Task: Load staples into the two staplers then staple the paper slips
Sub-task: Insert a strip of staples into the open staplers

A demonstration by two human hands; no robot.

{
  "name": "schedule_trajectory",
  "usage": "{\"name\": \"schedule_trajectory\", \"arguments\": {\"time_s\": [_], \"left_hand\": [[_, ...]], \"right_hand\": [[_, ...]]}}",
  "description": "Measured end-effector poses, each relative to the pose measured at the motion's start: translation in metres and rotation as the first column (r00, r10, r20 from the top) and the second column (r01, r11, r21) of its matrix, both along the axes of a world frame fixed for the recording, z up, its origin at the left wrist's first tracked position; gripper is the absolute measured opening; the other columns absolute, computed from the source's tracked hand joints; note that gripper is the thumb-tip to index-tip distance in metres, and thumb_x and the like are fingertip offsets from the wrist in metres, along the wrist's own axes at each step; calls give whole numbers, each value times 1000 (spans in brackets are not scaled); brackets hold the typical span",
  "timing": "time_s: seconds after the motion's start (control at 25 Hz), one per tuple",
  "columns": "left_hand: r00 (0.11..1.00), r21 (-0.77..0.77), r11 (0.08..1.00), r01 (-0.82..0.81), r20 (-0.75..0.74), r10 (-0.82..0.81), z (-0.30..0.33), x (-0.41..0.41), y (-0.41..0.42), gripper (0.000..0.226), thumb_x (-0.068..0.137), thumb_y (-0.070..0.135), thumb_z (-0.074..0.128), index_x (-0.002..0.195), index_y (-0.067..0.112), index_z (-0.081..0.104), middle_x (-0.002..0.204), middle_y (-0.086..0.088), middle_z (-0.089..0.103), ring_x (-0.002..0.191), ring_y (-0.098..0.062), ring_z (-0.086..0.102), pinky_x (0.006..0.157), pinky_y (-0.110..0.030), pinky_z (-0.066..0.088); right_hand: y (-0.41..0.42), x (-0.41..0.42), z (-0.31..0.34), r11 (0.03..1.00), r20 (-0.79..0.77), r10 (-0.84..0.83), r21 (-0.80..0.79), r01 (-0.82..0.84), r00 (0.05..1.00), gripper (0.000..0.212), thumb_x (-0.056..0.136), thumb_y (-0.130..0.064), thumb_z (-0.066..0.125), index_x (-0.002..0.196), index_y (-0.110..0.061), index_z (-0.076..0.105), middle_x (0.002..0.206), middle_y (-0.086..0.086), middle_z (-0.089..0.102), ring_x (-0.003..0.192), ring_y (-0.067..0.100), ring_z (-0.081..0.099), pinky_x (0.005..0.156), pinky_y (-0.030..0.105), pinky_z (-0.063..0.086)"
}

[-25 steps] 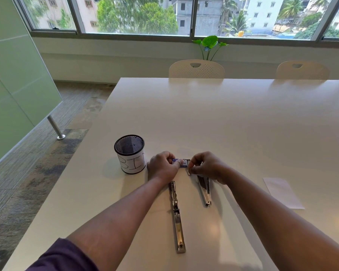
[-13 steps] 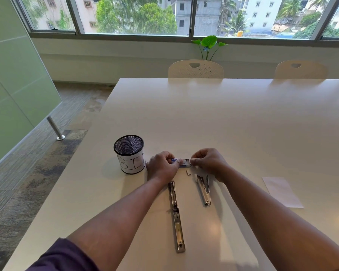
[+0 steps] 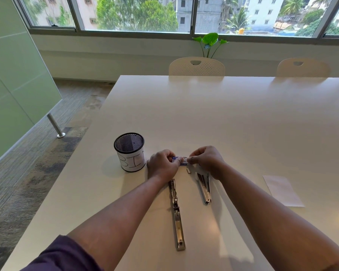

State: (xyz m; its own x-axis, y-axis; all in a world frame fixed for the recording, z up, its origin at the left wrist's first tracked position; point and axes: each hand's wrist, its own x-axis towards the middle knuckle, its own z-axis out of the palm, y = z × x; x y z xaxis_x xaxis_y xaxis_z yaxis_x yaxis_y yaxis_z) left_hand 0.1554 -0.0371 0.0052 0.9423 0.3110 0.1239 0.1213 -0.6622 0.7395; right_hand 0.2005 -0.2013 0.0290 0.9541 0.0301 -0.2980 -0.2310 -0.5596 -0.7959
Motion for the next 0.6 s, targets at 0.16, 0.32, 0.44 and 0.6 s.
{"name": "schedule_trajectory", "arguments": {"time_s": [0.16, 0.32, 0.44, 0.6], "left_hand": [[1000, 13, 1000, 3, 18, -3, 0, 1, 0, 32, 78, 52, 79, 91, 22, 76, 84, 6, 73, 88, -21, 68, 82, -41, 56], [1000, 21, 1000, 1, 22, -1, -1, 1, 1, 34, 78, 53, 79, 92, 22, 78, 89, 4, 74, 90, -20, 68, 82, -40, 56], [1000, 21, 1000, -2, 25, 2, -1, 0, 0, 33, 78, 52, 80, 92, 23, 78, 89, 4, 74, 89, -20, 68, 82, -40, 56], [1000, 11, 1000, -4, 24, 4, -1, 1, 0, 32, 77, 51, 80, 91, 23, 78, 89, 5, 74, 90, -19, 68, 83, -40, 56]], "right_hand": [[-1, -1, -1, 1000, -1, 11, 20, -11, 1000, 14, 77, -36, 86, 78, -25, 79, 90, 0, 75, 101, 29, 65, 96, 56, 53], [-1, -2, 0, 999, -5, 24, 36, -24, 1000, 12, 78, -34, 86, 79, -25, 79, 93, 2, 75, 104, 29, 64, 97, 56, 52], [-2, -4, 1, 998, -6, 34, 55, -33, 999, 12, 79, -33, 85, 80, -24, 78, 93, 3, 75, 105, 30, 64, 98, 57, 52], [-4, -5, 2, 995, 2, 36, 94, -36, 999, 10, 79, -27, 86, 82, -21, 79, 94, 8, 76, 103, 31, 65, 94, 52, 56]]}}
